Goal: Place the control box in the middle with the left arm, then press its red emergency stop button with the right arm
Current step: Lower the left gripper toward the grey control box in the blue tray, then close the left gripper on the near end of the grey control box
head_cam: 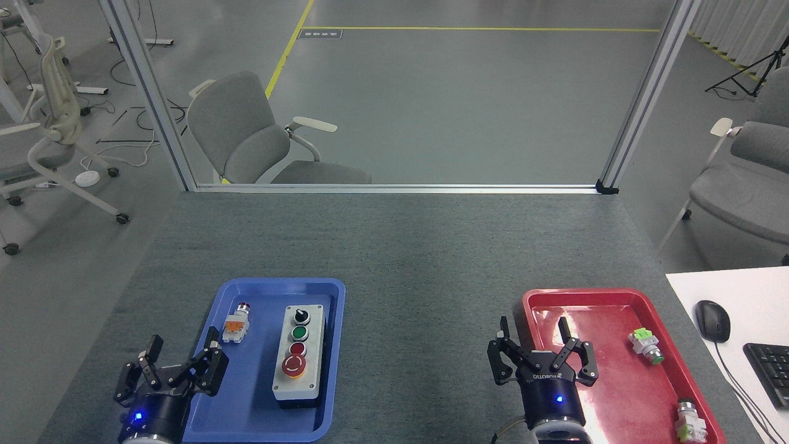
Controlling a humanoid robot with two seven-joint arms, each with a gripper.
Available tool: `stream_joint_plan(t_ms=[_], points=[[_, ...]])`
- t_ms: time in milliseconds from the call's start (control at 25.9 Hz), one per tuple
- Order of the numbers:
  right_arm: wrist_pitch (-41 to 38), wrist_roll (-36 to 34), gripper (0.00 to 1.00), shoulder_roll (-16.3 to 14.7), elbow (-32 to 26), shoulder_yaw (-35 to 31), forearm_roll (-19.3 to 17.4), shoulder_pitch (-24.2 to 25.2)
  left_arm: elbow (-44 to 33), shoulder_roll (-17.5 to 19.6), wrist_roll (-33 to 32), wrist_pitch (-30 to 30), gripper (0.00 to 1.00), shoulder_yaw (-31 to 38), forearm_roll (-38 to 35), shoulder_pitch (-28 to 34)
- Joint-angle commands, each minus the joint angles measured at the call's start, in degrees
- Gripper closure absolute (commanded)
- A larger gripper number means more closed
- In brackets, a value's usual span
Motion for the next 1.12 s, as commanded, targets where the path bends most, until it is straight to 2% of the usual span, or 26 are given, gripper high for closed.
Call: stream_joint_plan(t_ms=[0,193,347,425,618,733,926,1081], points=[[0.0,0.0,0.02,-0.1,0.1,0.0,-0.1,0.0,-6.6,-0.1,-0.2,-0.2,0.01,-0.2,-0.1,5.4],[0.0,0.0,0.02,0.0,0.1,0.0,-0.1,-0.1,-8.1,-1.2,-0.1,0.3,0.01,-3.5,-1.9,8.4],[0.0,0.0,0.02,0.0,0.1,0.0,-0.1,-0.1,-8.0,-2.3,-0.1,2.2,0.01,-8.3,-11.9,10.2],[0.0,0.0,0.02,-0.1,0.1,0.0,-0.1,-0.1,-8.2,-3.7,-0.2,2.8,0.01,-9.4,-14.6,11.8],[0.0,0.1,0.02,-0.1,0.1,0.0,0.0,-0.2,-8.3,-4.1,-0.1,3.1,0.01,-12.1,-16.2,14.6],[0.1,0.1,0.02,-0.1,0.1,0.0,0.0,-0.3,-7.8,-5.2,-0.3,3.3,0.01,-13.6,-16.6,14.0],[0.1,0.1,0.02,-0.1,0.1,0.0,0.0,-0.4,-4.1,-9.9,-3.6,3.4,0.01,-14.3,-21.3,9.9],[0.1,0.2,0.02,0.0,0.1,0.0,0.0,-0.3,-0.3,-10.7,-4.3,3.8,0.01,-14.3,-22.0,6.6]])
